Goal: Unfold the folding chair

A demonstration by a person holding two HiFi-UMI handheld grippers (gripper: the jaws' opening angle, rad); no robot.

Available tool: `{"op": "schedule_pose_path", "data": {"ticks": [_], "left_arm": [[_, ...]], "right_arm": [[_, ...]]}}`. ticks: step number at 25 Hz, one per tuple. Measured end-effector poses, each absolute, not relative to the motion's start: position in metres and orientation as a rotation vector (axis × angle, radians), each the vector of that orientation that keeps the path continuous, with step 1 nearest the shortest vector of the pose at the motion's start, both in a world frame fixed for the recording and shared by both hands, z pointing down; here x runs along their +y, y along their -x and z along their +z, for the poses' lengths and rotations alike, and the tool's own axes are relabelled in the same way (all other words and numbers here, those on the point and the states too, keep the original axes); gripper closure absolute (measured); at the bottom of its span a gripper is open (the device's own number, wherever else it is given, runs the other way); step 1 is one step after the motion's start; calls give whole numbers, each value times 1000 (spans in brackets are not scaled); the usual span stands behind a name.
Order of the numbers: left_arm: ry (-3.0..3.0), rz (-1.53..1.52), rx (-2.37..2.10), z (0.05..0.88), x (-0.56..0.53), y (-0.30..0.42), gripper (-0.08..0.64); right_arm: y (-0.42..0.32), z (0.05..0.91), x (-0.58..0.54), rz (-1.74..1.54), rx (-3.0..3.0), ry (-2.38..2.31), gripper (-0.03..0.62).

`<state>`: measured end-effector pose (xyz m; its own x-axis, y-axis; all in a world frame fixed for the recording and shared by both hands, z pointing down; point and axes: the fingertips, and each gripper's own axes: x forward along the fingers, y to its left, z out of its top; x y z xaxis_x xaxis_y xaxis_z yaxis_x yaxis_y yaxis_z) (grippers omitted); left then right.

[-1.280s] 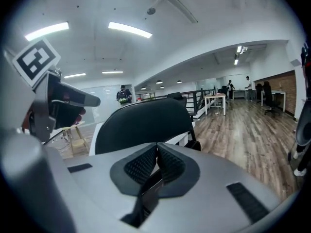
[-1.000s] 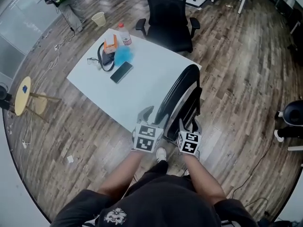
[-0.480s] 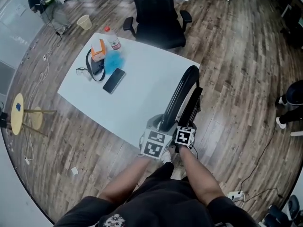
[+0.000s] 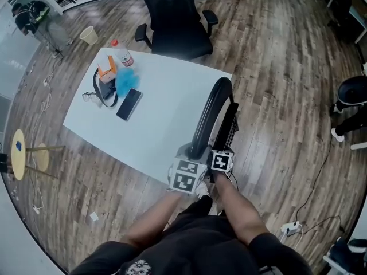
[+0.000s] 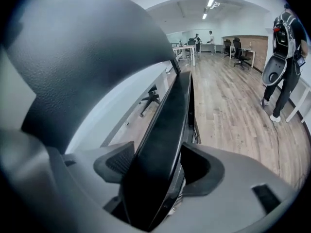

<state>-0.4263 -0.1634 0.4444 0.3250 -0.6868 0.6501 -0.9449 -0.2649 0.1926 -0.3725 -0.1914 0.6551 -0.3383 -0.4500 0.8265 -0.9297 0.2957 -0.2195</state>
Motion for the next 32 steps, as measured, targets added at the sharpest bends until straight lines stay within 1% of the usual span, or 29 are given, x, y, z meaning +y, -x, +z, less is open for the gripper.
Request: {"op": "schedule_pose_path", "data": {"ticks": [6,11,15,17,21,23,26,32], "left_arm": [[-2027,625,-1434,447,-163,428,462],[-2001,593,-1433,451,-165,426,465],[-1993,626,-1435,457,-164,415,462],[-1983,649,-1442,463,-164,410,448],[-1963,676,-1444,472,-163,397,443],[-1927,665,-1443,478,-163,391,439],[-1881,658,-1443,488,-164,380,430],[-1853,681,-1442,506,-163,369,430]], "right_arm": [[336,649,-191,935,-1943,-1282,282],[286,647,-187,995,-1985,-1322,284],[240,645,-184,962,-2066,-1265,282],[219,647,-185,1026,-2098,-1269,282],[182,656,-187,1282,-2200,-1258,282],[163,663,-188,1319,-2206,-1238,276],[131,678,-188,1360,-2193,-1222,238],[81,705,-182,1477,-2170,-1153,236]]}}
